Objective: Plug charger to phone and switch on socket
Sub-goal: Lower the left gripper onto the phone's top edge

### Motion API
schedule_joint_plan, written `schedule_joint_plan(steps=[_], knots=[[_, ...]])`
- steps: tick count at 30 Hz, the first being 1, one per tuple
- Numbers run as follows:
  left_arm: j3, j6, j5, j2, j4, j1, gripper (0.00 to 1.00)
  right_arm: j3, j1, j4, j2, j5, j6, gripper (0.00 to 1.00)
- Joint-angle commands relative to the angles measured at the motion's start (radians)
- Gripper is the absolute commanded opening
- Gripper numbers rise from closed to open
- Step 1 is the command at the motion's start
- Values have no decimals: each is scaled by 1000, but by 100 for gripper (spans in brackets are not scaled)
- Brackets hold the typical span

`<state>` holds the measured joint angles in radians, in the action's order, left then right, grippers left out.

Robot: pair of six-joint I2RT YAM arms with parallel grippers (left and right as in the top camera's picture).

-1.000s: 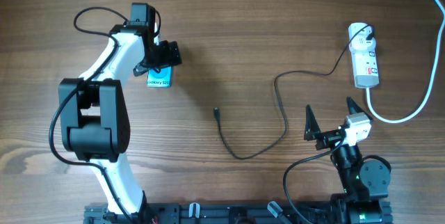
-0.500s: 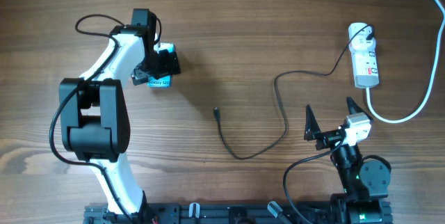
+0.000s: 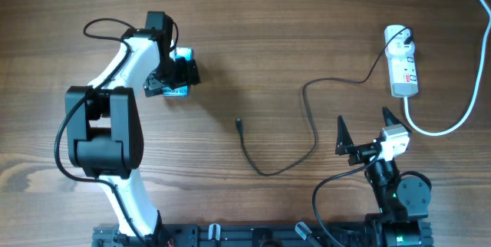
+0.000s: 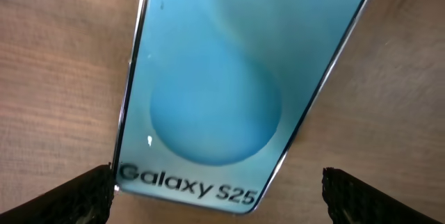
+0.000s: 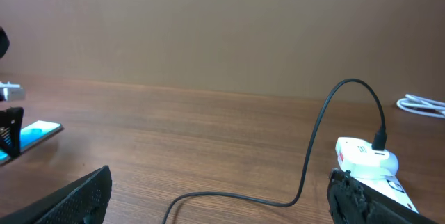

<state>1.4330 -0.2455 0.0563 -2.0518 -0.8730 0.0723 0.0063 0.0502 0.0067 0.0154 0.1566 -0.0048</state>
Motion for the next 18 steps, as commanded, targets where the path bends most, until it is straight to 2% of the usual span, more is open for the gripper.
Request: schedule_joint_plan(steps=[1,8,9,11,18], knots=[[-7,-1,-10,-13,40,4,100,-1,5,3,-2,-2,8,100],[-7,-2,-9,-13,82,5,100,-1,5,3,-2,-2,8,100],[-7,-2,-2,-13,80,5,95,-1,5,3,-2,-2,8,100],[-7,-2,19,-13,72,10,91,-1,5,3,-2,-2,7,100],[-7,-2,24,-13,31,40,92,-1,5,3,-2,-2,7,100]])
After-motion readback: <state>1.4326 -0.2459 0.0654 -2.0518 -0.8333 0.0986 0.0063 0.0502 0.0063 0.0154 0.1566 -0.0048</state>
